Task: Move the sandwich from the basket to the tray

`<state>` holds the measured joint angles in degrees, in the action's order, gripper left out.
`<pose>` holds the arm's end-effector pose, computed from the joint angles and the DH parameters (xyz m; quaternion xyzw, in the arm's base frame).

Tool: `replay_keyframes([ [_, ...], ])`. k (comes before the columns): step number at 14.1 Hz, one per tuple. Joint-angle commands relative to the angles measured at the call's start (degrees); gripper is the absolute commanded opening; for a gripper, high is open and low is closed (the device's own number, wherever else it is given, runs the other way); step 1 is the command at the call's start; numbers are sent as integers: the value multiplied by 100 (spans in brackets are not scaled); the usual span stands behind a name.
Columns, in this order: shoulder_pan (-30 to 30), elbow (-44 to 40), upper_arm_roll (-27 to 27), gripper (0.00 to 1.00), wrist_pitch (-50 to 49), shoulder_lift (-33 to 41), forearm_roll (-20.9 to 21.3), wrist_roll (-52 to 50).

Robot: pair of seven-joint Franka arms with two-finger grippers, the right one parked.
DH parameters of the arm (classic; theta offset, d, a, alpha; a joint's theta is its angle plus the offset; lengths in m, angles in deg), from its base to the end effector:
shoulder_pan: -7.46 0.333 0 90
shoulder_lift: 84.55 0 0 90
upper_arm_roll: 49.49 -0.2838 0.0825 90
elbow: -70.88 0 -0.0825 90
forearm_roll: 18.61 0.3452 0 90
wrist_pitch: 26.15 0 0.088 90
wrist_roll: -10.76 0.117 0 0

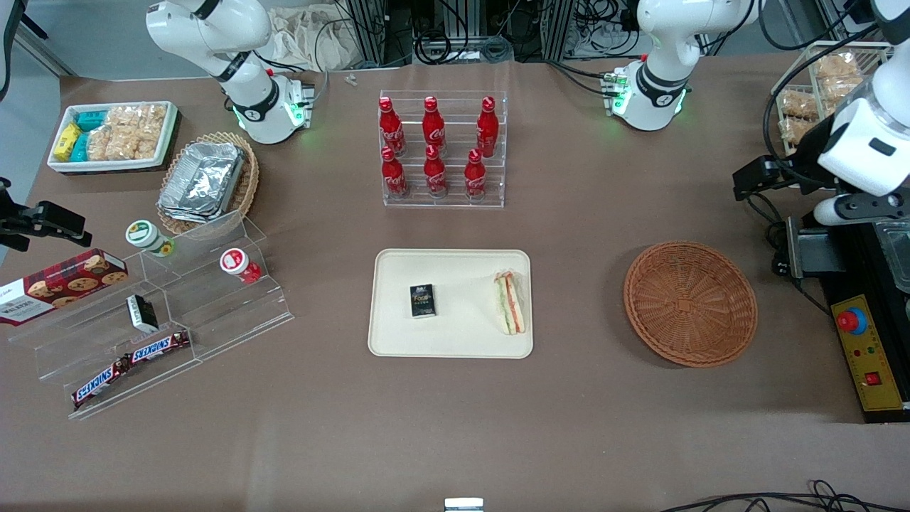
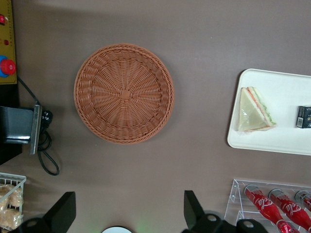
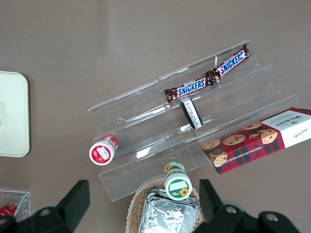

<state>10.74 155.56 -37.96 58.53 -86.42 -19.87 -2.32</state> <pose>0.5098 -0.0749 0.5977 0.9989 0.0413 -0.0183 0.0110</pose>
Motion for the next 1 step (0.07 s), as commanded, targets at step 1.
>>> replay_keyframes([
  [1, -65, 14, -64, 100, -13, 73, 3, 25],
])
